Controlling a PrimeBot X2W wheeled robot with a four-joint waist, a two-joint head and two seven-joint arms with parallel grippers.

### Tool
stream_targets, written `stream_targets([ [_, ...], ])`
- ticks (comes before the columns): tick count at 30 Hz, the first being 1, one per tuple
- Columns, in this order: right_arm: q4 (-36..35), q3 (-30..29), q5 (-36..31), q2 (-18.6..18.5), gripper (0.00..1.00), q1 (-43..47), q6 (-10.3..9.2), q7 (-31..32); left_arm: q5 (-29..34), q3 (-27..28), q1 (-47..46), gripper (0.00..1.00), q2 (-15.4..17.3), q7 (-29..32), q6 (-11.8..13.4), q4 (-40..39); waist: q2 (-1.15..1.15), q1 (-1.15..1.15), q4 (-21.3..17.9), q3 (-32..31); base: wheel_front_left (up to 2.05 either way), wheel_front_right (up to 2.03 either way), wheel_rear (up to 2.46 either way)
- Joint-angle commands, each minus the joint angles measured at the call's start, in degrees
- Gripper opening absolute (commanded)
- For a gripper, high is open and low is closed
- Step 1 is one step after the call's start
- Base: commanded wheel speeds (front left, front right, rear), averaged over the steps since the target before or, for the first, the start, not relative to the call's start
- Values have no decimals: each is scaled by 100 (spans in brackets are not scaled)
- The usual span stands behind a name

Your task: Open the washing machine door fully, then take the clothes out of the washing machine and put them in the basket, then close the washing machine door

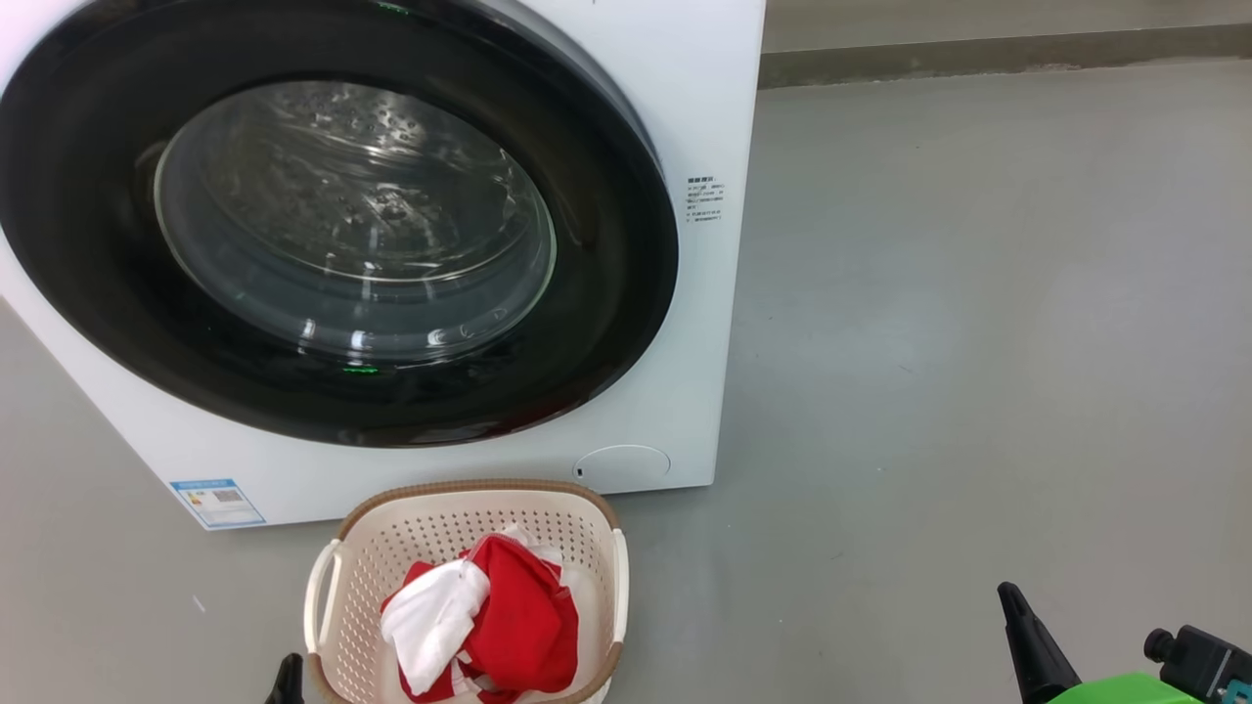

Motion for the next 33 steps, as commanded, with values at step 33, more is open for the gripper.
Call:
stream_targets([
  [33, -414, -241, 1933, -9, 0, -636, -4, 563, -2119, 129, -592, 0, 29, 553, -23, -278, 0, -1, 89, 35, 0, 0, 0],
])
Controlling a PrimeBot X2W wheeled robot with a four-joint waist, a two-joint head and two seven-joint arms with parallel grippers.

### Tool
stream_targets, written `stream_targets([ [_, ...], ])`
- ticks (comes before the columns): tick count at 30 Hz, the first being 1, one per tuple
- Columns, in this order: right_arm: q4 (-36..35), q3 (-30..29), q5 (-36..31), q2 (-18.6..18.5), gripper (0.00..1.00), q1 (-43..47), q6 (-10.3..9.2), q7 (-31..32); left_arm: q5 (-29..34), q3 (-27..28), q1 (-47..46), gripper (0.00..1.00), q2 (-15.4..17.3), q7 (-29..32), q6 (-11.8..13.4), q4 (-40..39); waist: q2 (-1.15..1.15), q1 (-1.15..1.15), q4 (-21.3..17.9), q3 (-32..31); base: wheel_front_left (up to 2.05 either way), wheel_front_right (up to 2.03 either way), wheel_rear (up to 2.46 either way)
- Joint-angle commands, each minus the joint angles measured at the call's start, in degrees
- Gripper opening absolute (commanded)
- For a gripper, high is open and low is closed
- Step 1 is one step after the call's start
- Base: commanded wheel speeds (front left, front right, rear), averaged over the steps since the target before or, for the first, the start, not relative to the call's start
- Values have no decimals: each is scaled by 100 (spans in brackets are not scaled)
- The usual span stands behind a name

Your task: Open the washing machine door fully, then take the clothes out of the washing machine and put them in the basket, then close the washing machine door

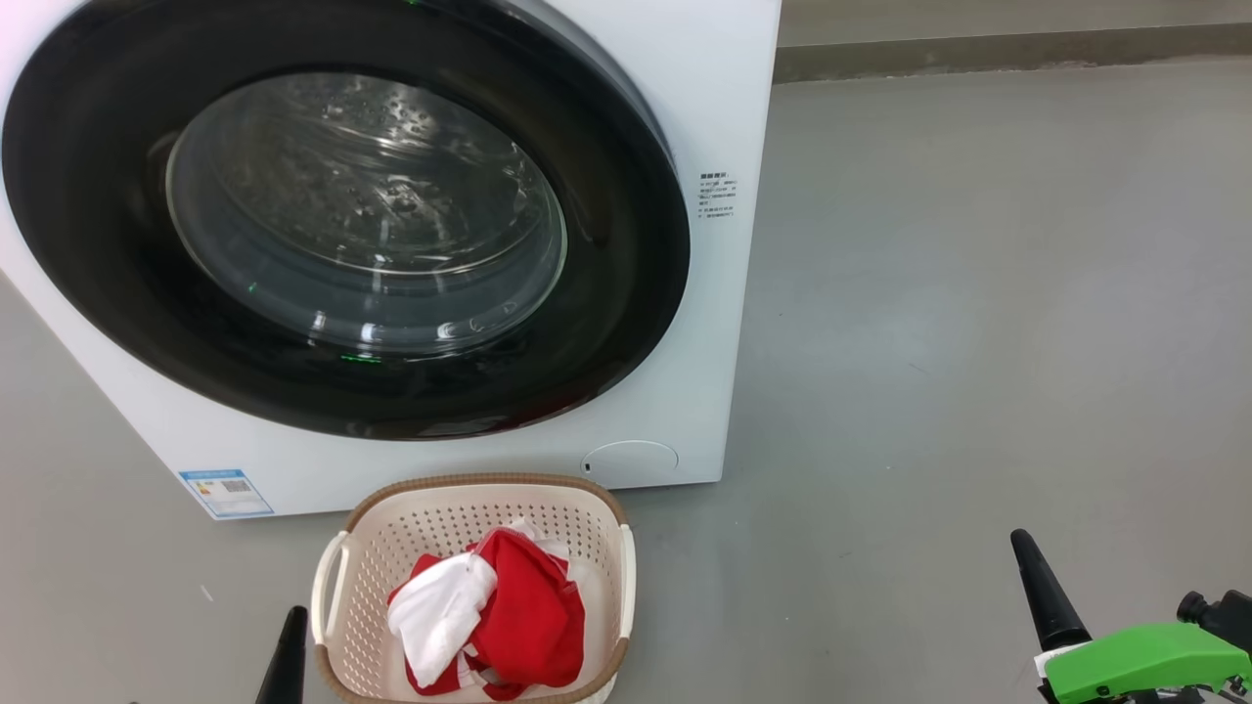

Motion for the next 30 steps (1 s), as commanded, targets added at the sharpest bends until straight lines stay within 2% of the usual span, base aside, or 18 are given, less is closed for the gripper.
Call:
stream_targets([
  [1, -176, 16, 166, -39, 0, -306, -3, 43, -170, 128, -248, 0, 34, 56, -23, -168, 0, 0, 4, 1, 0, 0, 0],
  [30, -393, -204, 1796, 7, 0, -587, -5, 534, -1951, 165, -585, 0, 23, 532, -31, -269, 0, 0, 82, 32, 0, 0, 0],
])
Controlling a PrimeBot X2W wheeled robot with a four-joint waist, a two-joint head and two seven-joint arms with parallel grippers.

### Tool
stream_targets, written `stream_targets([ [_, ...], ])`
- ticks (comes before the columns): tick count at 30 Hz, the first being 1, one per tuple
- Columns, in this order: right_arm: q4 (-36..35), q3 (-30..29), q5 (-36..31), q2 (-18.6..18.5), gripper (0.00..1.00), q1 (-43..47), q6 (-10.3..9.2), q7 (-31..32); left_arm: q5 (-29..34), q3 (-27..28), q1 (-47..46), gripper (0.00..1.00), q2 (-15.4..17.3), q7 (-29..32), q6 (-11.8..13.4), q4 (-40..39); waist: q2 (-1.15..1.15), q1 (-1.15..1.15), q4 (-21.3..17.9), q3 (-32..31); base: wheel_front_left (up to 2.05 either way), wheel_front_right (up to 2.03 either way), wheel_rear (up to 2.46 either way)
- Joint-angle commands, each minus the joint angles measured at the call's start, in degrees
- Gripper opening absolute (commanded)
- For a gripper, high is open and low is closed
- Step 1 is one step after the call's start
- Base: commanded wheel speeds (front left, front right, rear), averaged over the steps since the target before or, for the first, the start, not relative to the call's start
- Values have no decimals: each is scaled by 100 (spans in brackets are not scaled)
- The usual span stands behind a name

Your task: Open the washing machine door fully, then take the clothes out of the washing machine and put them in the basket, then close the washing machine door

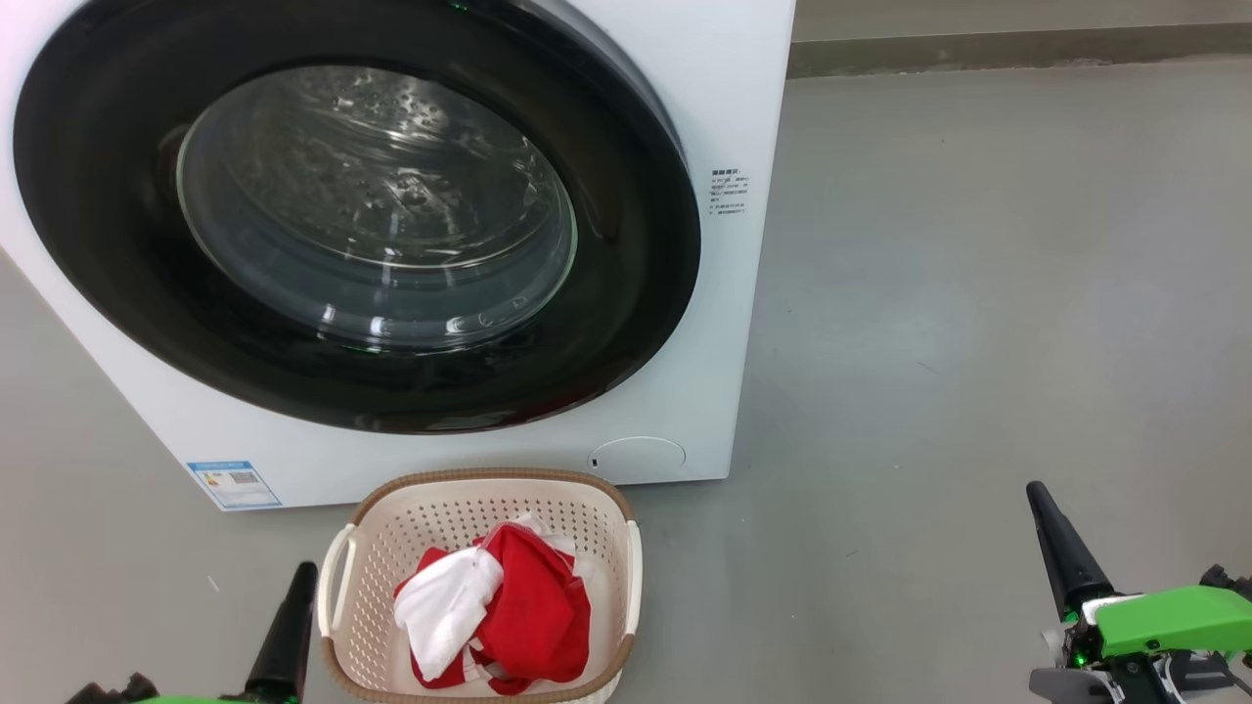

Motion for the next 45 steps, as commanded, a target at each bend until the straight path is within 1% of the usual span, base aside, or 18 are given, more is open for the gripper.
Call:
stream_targets([
  [1, -196, 70, 194, -24, 0, -324, -4, 73, -200, 165, -296, 0, 38, 55, -32, -180, 0, 0, 5, 2, 0, 0, 0],
  [11, -265, 0, 711, -9, 0, -413, -4, 229, -765, 177, -403, 0, 35, 206, -34, -212, 0, 0, 30, 12, 0, 0, 0],
  [45, -265, -3, 708, -7, 0, -414, -4, 231, -766, 175, -403, 0, 35, 205, -34, -212, 0, 0, 30, 12, 0, 0, 0],
])
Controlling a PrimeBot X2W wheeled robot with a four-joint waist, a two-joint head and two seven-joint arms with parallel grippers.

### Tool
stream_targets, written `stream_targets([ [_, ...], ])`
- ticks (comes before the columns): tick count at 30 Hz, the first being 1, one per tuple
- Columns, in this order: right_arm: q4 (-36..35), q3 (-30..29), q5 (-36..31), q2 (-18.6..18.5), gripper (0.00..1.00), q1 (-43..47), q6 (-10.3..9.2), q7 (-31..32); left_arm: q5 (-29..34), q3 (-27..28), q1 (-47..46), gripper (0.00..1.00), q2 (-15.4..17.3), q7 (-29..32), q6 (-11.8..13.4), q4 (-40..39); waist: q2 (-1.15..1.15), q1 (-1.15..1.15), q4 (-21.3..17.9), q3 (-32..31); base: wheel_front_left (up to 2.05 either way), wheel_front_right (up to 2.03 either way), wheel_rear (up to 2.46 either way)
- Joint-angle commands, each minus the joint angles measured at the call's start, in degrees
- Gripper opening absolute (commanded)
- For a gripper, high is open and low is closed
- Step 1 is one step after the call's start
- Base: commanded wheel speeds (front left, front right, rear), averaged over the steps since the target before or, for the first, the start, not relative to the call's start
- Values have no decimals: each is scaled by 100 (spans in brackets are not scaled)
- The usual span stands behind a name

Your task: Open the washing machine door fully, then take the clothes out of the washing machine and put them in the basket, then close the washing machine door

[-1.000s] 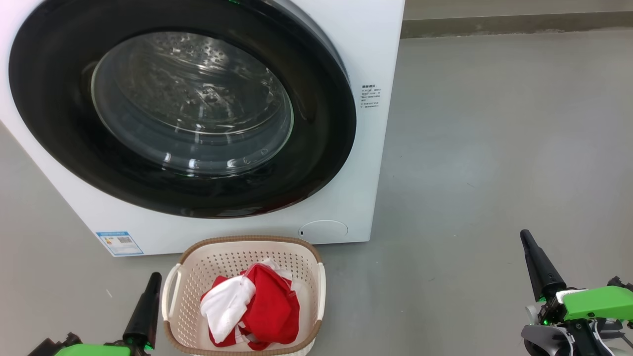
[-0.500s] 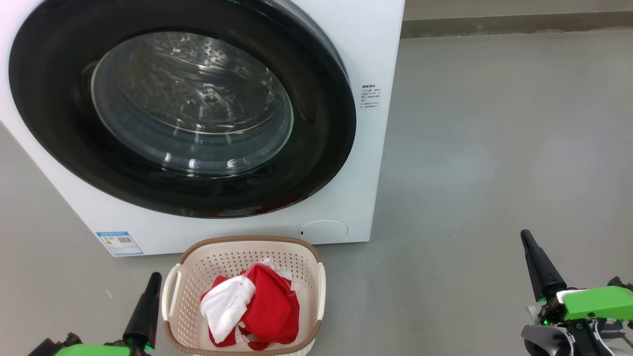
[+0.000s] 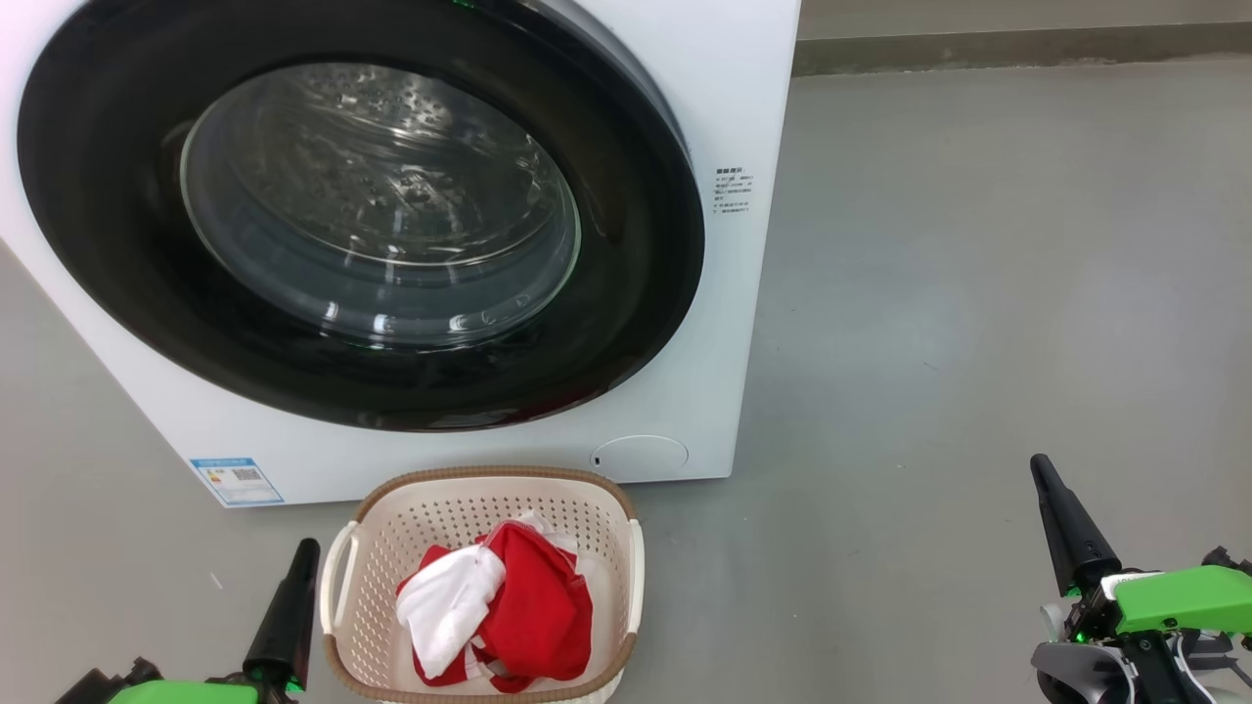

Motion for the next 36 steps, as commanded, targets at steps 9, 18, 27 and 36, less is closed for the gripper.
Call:
stream_targets([
  [9, -171, 87, 13, -29, 0, -236, 2, 35, -40, 174, -226, 0, 47, 33, -34, -153, 0, 0, 0, 0, 0, 0, 0],
  [18, -171, 87, 13, -29, 0, -236, 2, 36, -40, 174, -226, 0, 47, 33, -34, -153, 0, 0, 0, 0, 0, 0, 0],
  [27, -171, 86, 13, -29, 0, -236, 2, 36, -40, 174, -226, 0, 47, 33, -34, -153, 0, 0, 0, 0, 0, 0, 0],
  [36, -171, 86, 12, -28, 0, -236, 2, 36, -40, 174, -226, 0, 47, 33, -34, -153, 0, 0, 0, 0, 0, 0, 0],
])
